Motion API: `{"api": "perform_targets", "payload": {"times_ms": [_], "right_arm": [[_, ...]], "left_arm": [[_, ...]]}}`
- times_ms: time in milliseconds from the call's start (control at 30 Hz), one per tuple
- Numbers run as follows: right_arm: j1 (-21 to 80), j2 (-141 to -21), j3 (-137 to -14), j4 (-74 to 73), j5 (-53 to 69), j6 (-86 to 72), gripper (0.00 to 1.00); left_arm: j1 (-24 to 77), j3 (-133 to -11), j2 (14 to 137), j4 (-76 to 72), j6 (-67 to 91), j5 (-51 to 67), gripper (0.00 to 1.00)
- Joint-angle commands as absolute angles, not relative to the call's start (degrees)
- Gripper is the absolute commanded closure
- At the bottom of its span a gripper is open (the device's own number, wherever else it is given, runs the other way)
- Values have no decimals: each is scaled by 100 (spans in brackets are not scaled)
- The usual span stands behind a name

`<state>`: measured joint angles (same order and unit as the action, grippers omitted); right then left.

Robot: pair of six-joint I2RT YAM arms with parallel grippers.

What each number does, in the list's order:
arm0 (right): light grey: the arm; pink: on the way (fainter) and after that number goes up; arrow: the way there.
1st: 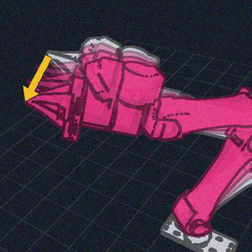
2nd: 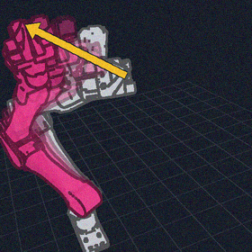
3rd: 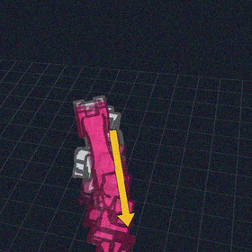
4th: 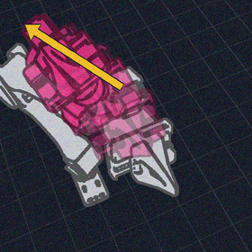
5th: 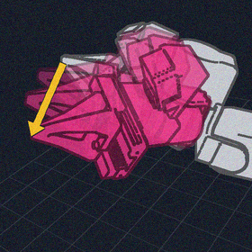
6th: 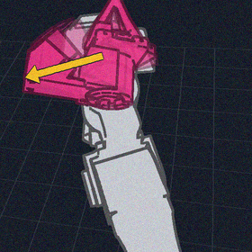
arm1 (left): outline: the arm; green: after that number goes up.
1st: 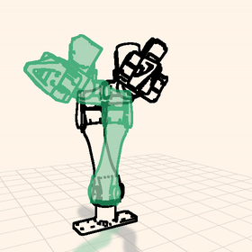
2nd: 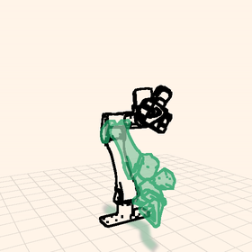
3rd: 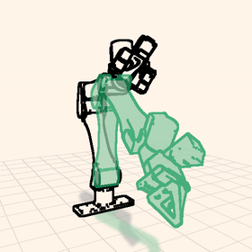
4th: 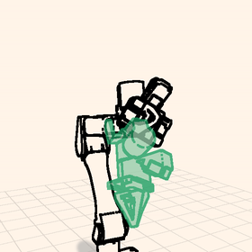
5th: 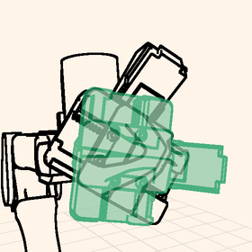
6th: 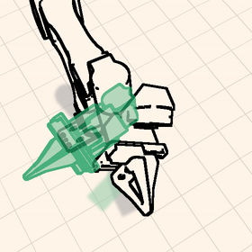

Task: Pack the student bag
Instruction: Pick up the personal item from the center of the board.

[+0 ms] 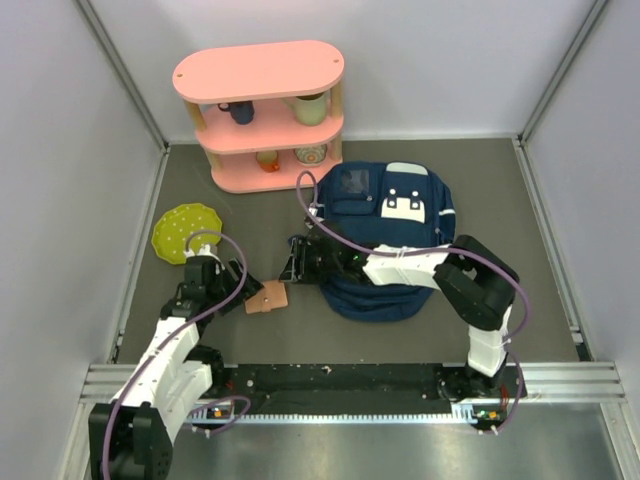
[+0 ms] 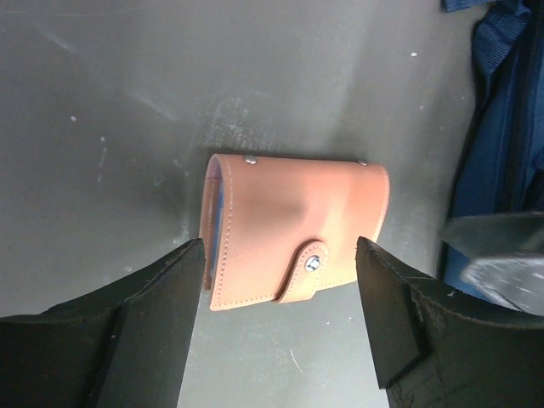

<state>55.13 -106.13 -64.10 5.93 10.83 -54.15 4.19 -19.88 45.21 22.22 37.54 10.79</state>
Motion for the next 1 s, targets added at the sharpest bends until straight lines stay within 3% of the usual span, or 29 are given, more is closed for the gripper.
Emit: {"api": "perform_targets", "payload": {"times_ms": [0, 200, 633, 800, 967], "right_arm": [[5678, -10985, -6794, 448, 817, -5466, 53], [5695, -11232, -6785, 756, 1028, -5555, 56], [5695, -11452, -6803, 1160, 1283, -5590, 62], [5695, -11364, -6724, 1388, 1301, -5528, 66], [5687, -11329, -6636, 1652, 1397, -5590, 76]], "left_arm": [[431, -1908, 4465, 1600, 3849, 1423, 26], [431, -1626, 4517, 1178, 4104, 1775, 34], [431, -1609, 4623, 1125, 4034, 1854, 40], [431, -1582, 4772, 1028, 3999, 1995, 48], [431, -1538, 4816, 1011, 3981, 2030, 51]]}}
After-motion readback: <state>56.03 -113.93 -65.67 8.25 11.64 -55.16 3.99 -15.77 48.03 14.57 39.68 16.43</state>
